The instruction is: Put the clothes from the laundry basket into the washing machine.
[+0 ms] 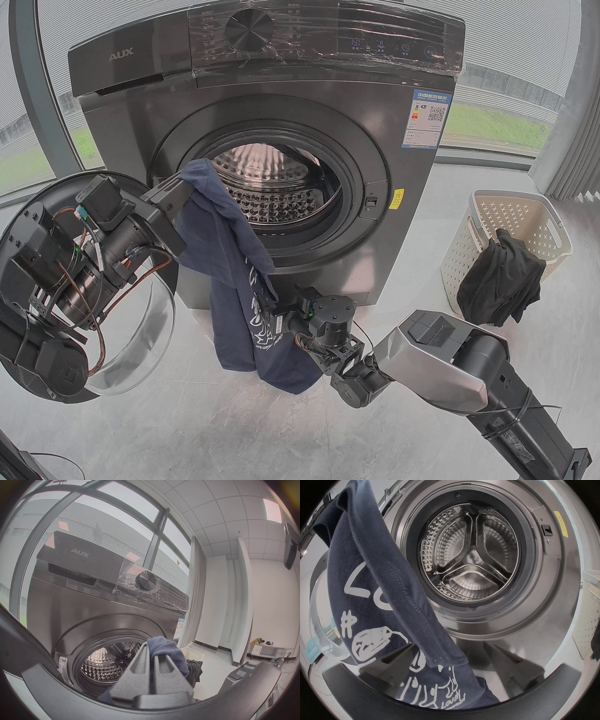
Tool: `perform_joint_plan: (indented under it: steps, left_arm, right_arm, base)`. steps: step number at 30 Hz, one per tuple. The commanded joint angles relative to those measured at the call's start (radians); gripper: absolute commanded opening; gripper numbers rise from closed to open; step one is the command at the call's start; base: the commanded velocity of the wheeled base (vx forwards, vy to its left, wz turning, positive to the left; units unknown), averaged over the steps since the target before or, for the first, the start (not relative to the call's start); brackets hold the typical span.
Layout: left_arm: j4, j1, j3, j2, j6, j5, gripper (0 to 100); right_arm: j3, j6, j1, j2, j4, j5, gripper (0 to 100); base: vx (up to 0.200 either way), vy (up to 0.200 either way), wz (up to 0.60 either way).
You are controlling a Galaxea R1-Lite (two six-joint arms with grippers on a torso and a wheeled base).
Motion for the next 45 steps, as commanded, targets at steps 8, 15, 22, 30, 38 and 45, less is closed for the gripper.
perform_joint_plan:
  steps: [8, 15, 22, 30, 38, 45]
  left_arm:
    - [-0.002, 0.006, 0.008, 0.010, 0.000, 0.000, 0]
    - [-0.001, 0.025, 0.008, 0.011, -0.011, 0.003, 0]
    - [0.001, 0.033, 0.002, 0.022, -0.010, 0.008, 0]
    - [0.001, 0.100, 0.045, 0.033, -0.011, 0.019, 0]
    - [0.001, 0.148, 0.099, 0.031, -0.008, 0.012, 0]
    - [-0.001, 0.148, 0.100, 0.033, -0.028, 0.017, 0]
  right_arm:
    - [0.083, -0.002, -0.017, -0.078, -0.039, 0.001, 0]
    - [0.326, -0.009, -0.098, -0.299, -0.092, 0.014, 0]
    - [0.633, -0.008, -0.159, -0.568, -0.132, 0.038, 0]
    - [0.835, -0.002, -0.225, -0.818, -0.163, 0.093, 0]
    - [0.933, 0.057, -0.259, -0.893, -0.302, 0.101, 0]
    - [0.912, 0.064, -0.247, -0.914, -0.302, 0.092, 0]
  base:
    - [0.000, 0.000, 0.00]
    - [0.000, 0.000, 0.00]
    - [0.000, 0.000, 0.00]
    - [0.000, 0.000, 0.00]
    - [0.000, 0.000, 0.00]
    - [0.000, 0.000, 0.00]
